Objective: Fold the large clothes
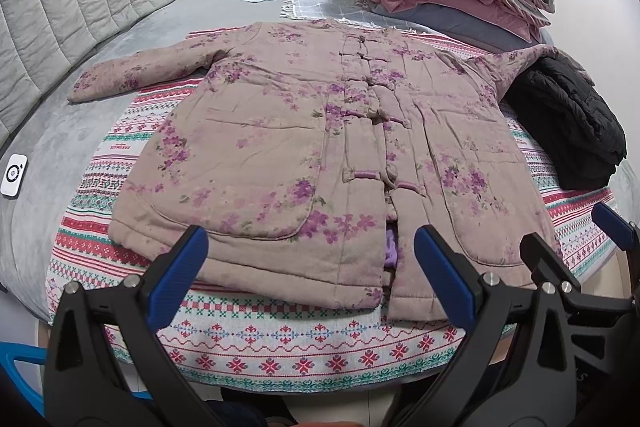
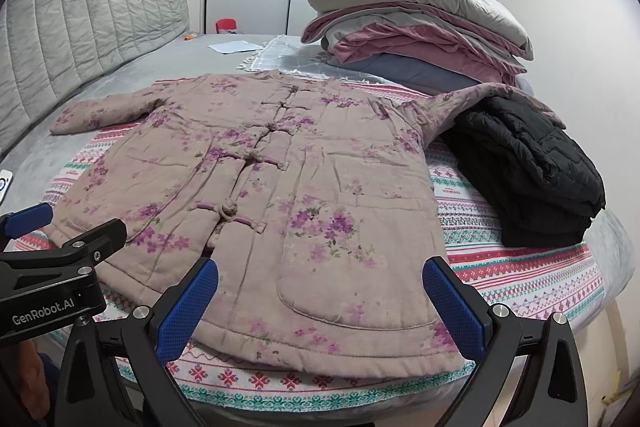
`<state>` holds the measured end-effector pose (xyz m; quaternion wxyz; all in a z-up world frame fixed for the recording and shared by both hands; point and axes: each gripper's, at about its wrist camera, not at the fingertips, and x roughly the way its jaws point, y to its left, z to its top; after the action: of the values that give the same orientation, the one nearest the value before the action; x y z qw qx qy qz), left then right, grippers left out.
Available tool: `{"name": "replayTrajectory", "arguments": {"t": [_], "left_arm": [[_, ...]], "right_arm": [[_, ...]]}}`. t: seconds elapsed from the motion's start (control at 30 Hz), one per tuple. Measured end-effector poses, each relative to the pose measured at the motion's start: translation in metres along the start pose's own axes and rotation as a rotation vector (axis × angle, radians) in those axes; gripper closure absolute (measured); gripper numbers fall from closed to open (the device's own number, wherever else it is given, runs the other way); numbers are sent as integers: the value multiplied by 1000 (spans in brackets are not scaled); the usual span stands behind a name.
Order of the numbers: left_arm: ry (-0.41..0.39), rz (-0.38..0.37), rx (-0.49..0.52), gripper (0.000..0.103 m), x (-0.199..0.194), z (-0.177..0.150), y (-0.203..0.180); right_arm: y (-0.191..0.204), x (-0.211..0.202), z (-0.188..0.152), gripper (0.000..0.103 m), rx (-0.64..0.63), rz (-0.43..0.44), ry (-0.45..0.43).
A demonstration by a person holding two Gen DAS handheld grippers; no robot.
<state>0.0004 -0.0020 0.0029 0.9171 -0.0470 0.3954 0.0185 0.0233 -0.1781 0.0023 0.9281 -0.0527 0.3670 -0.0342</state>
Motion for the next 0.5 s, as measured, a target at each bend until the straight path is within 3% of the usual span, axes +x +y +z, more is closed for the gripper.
{"name": "replayTrajectory", "arguments": {"t": [0.5], "left_arm": [[-1,2,3,1,0,-1,0]], "right_arm": [[0,0,-1,0,12,13,-11]]}}
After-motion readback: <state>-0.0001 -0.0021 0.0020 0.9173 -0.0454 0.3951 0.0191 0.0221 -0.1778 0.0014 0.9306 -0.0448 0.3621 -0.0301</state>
